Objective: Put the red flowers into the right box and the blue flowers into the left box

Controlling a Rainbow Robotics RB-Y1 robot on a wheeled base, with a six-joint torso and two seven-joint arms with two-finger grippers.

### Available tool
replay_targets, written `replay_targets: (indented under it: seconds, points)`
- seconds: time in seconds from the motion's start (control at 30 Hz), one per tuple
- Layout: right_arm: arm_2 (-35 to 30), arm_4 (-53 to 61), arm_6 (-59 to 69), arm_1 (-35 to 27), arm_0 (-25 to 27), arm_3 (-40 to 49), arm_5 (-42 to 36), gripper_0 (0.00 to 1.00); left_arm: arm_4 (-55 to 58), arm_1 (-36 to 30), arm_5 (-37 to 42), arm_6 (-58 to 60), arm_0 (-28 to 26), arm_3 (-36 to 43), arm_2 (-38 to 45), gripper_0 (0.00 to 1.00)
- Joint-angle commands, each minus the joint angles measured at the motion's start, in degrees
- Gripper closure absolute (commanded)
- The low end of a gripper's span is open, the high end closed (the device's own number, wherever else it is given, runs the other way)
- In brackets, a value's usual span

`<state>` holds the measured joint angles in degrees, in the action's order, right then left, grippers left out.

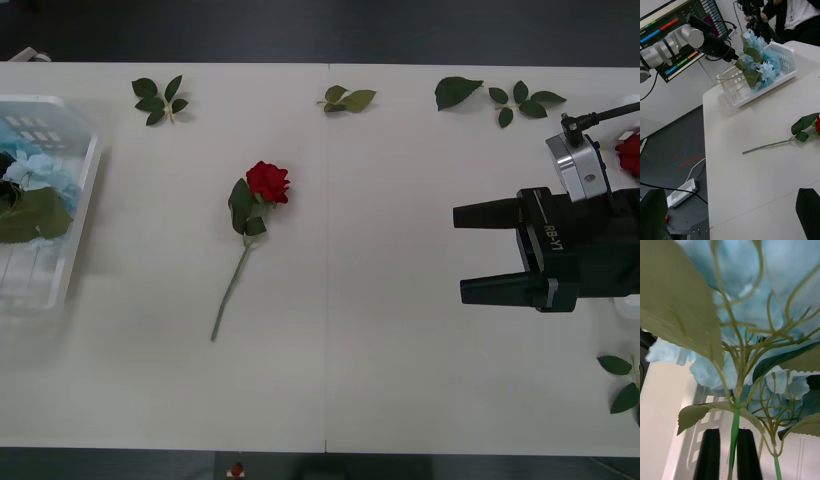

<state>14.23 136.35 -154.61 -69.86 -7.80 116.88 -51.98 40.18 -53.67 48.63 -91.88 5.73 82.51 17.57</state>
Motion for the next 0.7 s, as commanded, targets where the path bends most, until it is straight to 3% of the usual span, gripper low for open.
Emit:
replay_targets:
  seconds: [0.03, 0.17, 0.4, 0.5, 0.7]
  points:
    - [-1.1, 0.6, -0.4, -1.2, 0.6, 1.1, -0.1, 0.00, 3.1, -1.1, 0.9, -0.6, 1.1, 1.0, 1.5, 0.65]
    - [-1.1, 0.8, -0.4, -1.2, 0.5, 1.1, 0.0, 0.00, 6.1, -1.1, 3.9, -1.5, 1.1, 1.7, 2.7, 0.52]
    - [-1.1, 1.0, -0.4, -1.2, 0.6, 1.1, 0.0, 0.00, 15.1, -1.1, 23.6, -2.6, 1.0, 10.2, 10.5, 0.30]
    - [-1.2, 1.2, -0.4, -1.2, 0.6, 1.1, 0.0, 0.00, 20.3, -0.7, 32.2, -1.9, 1.1, 16.7, 14.1, 0.27]
    - [-1.2, 1.3, -0.4, -1.3, 0.6, 1.1, 0.0, 0.00, 27.8, -0.1, 34.9, -1.3, 2.7, 24.8, 11.9, 0.27]
